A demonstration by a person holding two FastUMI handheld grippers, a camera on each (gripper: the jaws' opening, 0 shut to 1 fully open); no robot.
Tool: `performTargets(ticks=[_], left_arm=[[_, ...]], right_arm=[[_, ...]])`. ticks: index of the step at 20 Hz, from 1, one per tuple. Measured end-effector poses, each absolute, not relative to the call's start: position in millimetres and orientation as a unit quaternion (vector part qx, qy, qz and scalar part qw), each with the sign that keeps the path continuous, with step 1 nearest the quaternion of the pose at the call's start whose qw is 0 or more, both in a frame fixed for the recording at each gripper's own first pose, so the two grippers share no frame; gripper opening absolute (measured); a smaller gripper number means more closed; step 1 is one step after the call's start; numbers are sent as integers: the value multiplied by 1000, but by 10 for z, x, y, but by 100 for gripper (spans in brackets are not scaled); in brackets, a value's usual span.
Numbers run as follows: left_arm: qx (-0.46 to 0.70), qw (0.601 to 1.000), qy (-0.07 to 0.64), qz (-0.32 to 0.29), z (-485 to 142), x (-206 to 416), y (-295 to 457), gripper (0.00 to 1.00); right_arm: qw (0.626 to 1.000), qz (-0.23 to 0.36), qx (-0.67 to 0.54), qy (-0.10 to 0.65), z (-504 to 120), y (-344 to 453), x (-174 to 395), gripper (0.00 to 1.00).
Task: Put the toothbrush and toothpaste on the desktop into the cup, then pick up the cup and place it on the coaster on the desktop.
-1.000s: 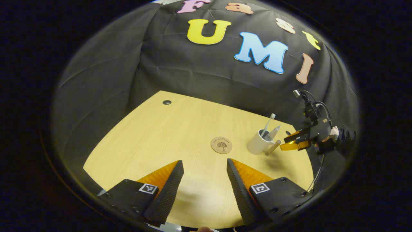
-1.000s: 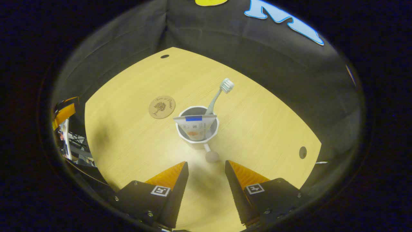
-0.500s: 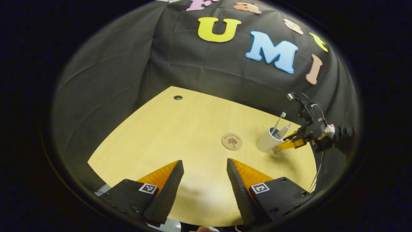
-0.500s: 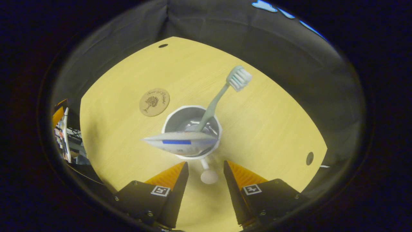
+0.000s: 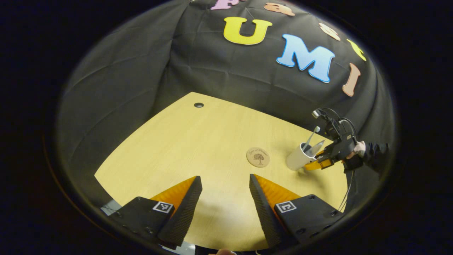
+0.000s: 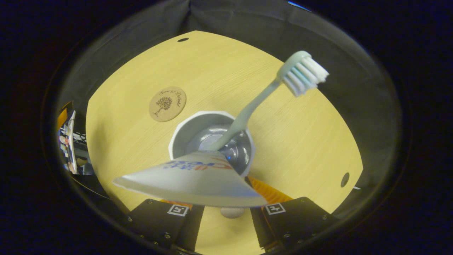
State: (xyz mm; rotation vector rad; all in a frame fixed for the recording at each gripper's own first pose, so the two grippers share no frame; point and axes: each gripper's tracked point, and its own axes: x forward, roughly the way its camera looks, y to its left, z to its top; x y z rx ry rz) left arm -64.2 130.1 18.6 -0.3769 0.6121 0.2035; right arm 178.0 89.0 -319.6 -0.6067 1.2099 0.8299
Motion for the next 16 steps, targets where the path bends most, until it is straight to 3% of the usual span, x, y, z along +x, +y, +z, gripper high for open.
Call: performTargets(ticks=[2,11,12,16], left_arm=[[-185,929,304,99,165,-645,1294,90],[-186,924,318,103,28,-603,1240,90],[-185,924,318,104,29,-600,1243,94],[-187,925,313,105,75,-583,1241,90]], right_arm=[[696,377,-271,547,-3243,909,1763,63],[713,359,-266,540,-3219,936,1783,62],[716,357,-265,538,-3201,936,1769,62],[723,353,-259,535,-3226,990,1653,61]])
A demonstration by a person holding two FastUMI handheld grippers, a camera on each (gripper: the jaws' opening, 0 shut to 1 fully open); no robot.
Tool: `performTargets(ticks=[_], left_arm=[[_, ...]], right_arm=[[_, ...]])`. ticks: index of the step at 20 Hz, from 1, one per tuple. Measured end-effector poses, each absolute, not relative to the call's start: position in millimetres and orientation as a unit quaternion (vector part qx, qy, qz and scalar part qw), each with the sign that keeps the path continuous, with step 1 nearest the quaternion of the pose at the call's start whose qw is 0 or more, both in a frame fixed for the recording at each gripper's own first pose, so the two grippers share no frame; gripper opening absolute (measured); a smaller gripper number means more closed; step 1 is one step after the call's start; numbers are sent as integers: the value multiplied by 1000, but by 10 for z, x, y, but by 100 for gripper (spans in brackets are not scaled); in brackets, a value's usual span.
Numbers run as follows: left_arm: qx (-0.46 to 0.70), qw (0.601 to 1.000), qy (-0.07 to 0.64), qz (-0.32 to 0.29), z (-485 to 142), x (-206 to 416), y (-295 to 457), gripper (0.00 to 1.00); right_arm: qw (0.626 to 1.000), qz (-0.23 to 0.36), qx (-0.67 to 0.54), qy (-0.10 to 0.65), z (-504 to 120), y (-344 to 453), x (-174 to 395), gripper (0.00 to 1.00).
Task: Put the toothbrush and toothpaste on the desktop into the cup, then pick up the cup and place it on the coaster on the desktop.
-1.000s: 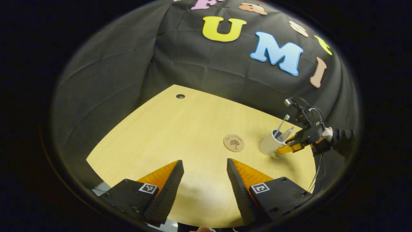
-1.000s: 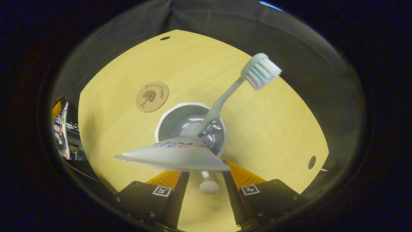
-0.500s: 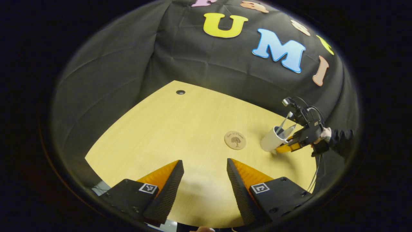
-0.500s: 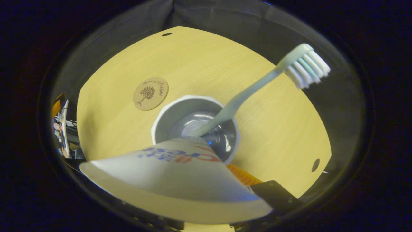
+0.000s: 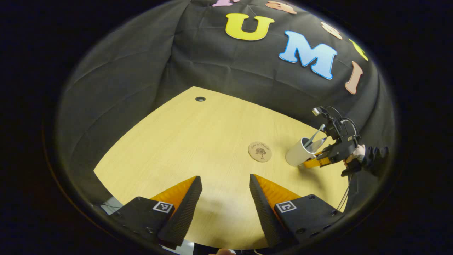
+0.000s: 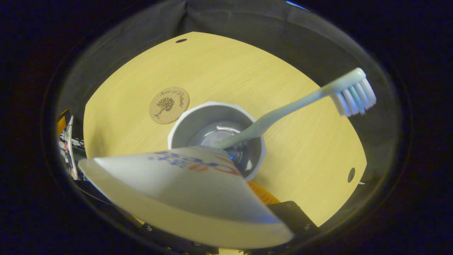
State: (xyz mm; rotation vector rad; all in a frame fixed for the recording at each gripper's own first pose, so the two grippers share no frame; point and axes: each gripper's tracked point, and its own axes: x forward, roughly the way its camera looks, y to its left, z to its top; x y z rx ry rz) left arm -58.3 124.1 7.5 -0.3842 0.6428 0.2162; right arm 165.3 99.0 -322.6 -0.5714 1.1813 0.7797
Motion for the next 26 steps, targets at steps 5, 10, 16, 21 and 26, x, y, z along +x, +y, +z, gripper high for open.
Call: performTargets(ticks=[5,10,16,21,26], left_arm=[[-178,928,310,106,71,-593,1241,90],[-188,927,306,107,105,-709,1241,90],[-200,925,302,110,150,-906,1247,94],[-203,924,300,125,154,-958,1417,90],[-208,921,298,142,183,-1009,1521,94]], right_arm=[[738,334,-247,531,-3154,1026,1635,61],[748,334,-235,523,-2867,1142,1664,60],[748,356,-223,514,-2610,1592,1611,59],[738,374,-234,510,-2598,1997,1550,58],[727,379,-254,513,-2645,2233,1495,58]])
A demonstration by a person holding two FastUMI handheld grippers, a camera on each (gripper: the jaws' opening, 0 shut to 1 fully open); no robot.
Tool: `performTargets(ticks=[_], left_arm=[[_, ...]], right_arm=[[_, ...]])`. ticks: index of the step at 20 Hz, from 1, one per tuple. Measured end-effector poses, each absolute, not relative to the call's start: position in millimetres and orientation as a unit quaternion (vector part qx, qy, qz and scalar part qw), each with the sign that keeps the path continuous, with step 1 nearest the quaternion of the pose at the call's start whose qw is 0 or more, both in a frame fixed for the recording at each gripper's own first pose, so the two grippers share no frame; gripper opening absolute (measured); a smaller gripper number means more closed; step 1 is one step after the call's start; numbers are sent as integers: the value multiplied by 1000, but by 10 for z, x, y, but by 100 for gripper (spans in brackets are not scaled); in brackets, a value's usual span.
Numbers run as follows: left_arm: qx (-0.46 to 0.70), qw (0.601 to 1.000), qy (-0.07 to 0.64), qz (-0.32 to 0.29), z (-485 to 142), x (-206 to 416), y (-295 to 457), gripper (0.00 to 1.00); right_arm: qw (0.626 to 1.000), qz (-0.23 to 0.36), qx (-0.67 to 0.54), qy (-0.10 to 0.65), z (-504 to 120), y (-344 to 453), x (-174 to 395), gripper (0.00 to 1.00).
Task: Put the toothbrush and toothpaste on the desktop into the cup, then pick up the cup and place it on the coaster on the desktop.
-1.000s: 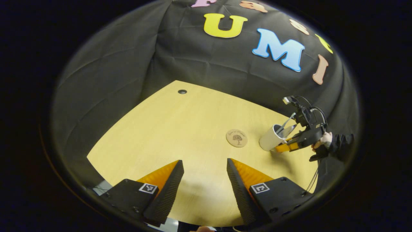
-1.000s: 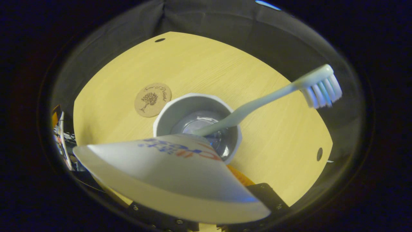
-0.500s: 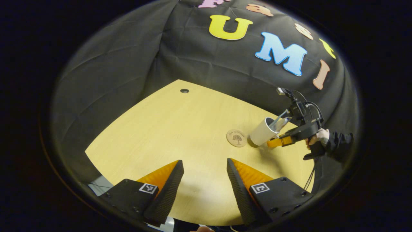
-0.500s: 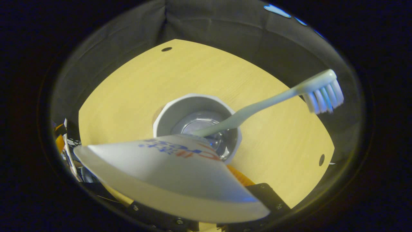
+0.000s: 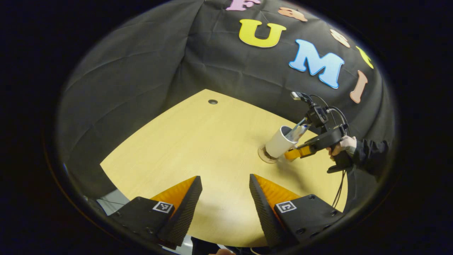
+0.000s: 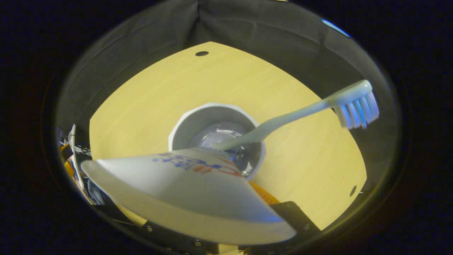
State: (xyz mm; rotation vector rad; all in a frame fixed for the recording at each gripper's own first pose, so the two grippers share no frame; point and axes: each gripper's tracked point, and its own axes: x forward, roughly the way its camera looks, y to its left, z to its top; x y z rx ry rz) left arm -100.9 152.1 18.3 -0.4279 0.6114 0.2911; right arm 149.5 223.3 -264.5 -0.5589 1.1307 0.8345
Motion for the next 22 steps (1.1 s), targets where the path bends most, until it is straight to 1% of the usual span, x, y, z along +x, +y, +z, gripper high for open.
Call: performTargets(ticks=[3,4,6,7,8,9,14,15,18,19,20,22], left_arm=[[-209,920,298,147,164,-1059,1558,94],[-210,920,297,148,167,-1063,1571,90],[-213,919,296,150,167,-1056,1590,90],[-215,918,296,151,171,-1049,1596,94],[-218,918,295,151,169,-1053,1601,94],[-221,917,297,150,154,-1056,1594,90],[-219,917,299,145,158,-968,1549,89],[-216,918,299,146,164,-955,1546,93],[-206,921,298,145,213,-913,1537,94],[-204,922,297,143,231,-895,1521,94],[-202,923,296,142,245,-890,1507,90],[-193,927,289,142,300,-817,1527,90]], right_arm=[[720,375,-266,520,-2756,2344,1491,57],[718,374,-269,522,-2775,2379,1484,57],[716,372,-274,523,-2829,2410,1492,57],[715,372,-276,523,-2836,2409,1482,57],[715,374,-276,523,-2837,2429,1479,57],[715,373,-274,523,-2834,2413,1475,57],[711,368,-273,533,-2915,2381,1464,56],[714,367,-271,532,-2858,2329,1455,56],[730,366,-251,520,-2670,2288,1403,55],[737,364,-247,513,-2599,2249,1415,67],[743,363,-238,510,-2522,2245,1403,65],[755,361,-213,504,-2364,2184,1348,66]])
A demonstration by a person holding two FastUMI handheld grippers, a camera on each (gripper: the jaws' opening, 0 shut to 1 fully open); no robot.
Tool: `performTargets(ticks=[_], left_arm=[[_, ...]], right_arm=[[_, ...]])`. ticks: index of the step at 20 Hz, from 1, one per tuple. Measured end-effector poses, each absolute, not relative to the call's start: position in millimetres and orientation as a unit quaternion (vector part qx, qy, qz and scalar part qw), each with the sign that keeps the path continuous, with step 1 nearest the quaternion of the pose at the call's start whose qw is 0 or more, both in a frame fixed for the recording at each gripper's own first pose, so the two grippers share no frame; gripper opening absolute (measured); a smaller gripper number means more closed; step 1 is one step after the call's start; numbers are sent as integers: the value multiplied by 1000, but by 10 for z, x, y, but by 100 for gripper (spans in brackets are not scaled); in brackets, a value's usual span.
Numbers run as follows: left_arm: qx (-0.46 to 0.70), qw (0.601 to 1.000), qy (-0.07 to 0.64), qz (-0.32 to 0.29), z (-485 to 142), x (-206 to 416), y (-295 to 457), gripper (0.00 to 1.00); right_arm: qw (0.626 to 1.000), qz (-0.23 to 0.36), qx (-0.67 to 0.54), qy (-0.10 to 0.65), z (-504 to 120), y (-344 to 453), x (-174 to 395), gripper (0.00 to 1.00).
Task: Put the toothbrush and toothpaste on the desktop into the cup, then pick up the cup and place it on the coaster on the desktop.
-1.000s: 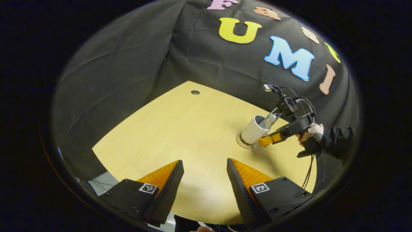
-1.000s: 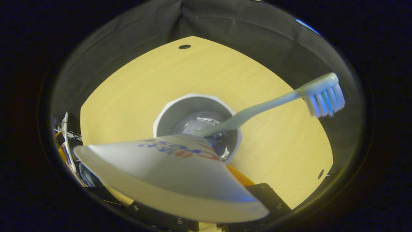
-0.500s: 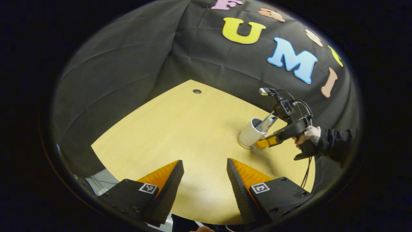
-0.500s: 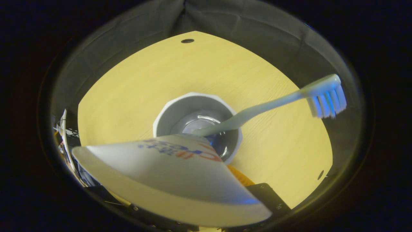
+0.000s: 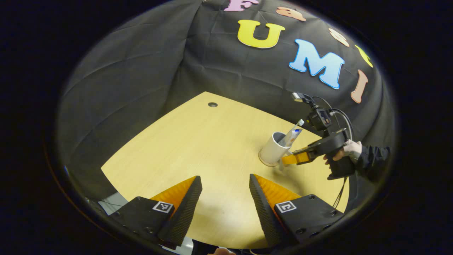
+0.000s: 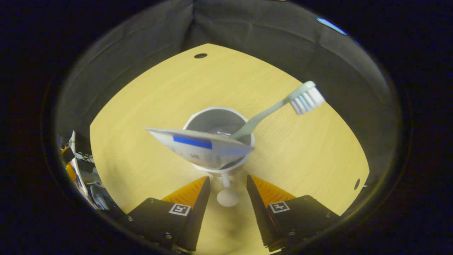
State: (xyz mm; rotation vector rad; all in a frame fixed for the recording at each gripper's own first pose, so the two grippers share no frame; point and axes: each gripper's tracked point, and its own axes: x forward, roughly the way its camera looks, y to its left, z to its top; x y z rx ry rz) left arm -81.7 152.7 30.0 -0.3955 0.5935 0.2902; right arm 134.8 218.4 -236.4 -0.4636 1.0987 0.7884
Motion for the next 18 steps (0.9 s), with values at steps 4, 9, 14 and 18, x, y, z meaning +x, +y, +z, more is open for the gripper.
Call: performTargets(ticks=[4,9,14,18], left_arm=[[-174,937,274,128,483,-586,1548,89],[-109,957,247,107,894,-230,1530,94],[-47,982,153,103,1648,137,1318,89],[13,995,52,84,2445,254,965,92]], right_arm=[[796,331,-174,476,-2088,1980,1305,66],[856,257,-113,434,-1770,1593,1226,66],[923,189,-59,331,-917,1169,1175,66],[963,154,4,220,-19,926,1124,65]])
